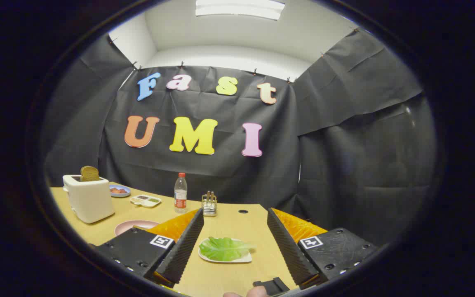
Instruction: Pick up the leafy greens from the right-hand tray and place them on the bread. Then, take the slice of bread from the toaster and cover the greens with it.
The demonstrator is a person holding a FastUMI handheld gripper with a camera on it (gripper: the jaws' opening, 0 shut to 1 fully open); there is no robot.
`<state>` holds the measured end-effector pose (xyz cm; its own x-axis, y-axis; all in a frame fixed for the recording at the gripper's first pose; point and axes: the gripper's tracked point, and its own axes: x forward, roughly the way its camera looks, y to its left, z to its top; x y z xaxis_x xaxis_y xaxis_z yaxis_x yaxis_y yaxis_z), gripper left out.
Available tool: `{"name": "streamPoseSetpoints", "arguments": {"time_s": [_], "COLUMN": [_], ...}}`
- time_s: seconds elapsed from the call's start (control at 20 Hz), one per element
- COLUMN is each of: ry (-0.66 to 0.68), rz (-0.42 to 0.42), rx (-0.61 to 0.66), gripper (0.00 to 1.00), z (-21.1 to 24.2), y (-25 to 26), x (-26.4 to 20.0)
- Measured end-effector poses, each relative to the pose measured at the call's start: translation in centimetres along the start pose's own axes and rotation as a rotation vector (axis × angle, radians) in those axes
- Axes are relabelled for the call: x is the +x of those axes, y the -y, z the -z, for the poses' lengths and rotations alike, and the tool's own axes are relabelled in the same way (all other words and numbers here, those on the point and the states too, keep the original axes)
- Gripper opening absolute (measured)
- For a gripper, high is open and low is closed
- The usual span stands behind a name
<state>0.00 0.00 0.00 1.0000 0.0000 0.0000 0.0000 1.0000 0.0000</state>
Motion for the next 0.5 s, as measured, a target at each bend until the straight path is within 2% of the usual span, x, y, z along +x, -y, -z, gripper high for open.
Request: {"name": "streamPoseSetpoints", "arguments": {"time_s": [0.5], "ry": [-0.010], "rz": [-0.025], "rx": [0.025], "gripper": [0.95], "z": [-0.87], "y": [-0.81], "x": [-0.01]}}
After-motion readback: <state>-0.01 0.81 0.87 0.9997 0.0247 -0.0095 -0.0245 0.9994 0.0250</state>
